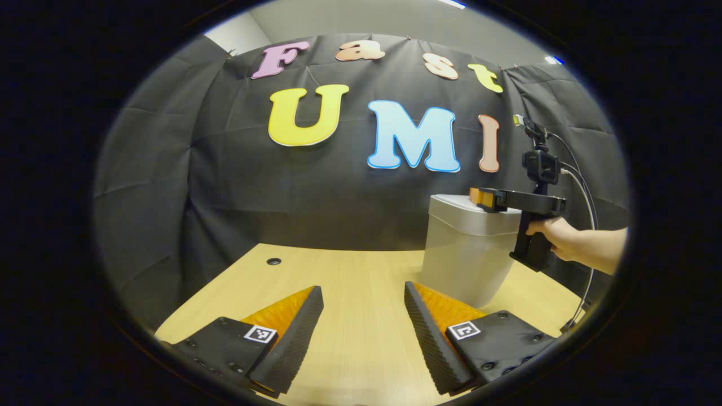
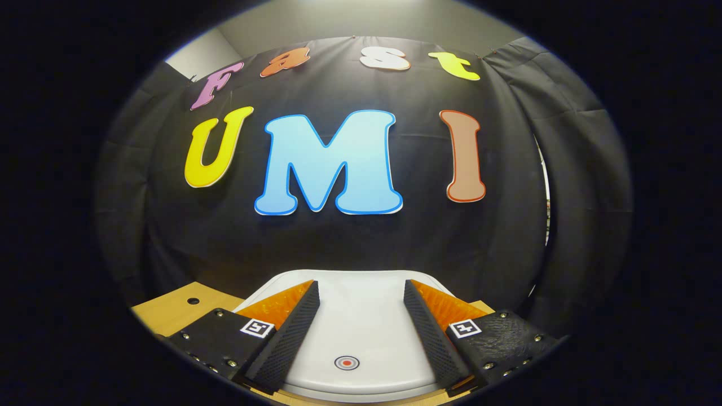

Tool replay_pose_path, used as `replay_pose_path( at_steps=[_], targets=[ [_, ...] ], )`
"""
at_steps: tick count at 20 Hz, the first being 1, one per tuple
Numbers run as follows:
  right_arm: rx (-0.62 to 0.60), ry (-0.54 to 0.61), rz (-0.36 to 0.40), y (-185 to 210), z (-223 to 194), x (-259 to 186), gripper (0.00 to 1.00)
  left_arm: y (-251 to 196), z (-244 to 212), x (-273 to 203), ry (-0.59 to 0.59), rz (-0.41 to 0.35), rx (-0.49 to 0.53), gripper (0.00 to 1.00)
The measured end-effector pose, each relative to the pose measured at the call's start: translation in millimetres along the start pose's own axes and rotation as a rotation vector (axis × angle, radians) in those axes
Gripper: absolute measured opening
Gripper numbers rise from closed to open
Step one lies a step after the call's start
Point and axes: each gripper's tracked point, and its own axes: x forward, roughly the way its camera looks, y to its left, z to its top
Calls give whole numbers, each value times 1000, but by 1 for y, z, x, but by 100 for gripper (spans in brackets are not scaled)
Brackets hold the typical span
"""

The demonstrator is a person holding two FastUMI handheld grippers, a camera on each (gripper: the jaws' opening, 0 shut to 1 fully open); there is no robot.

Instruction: Press the lid of the desktop garbage bin to open it, pick up the crumpled paper on the desktop and throw it into the bin, then pick up the pop can on the desktop and drop it into the bin, and finally close the garbage bin lid.

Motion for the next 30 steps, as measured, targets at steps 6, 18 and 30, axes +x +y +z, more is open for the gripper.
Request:
replay_pose_path(
  at_steps=[6, 18, 30],
  targets=[
    [6, -40, -1, 1, 3, 1, 97, 4, 8, -11, -27, 28, -3, 95],
    [22, 14, 48, 2, -1, -34, 97, -12, 20, -47, -63, 91, 25, 96],
    [-16, 92, 138, 1, -13, -124, 97, -43, 42, -59, -112, 128, 74, 96]
  ],
)
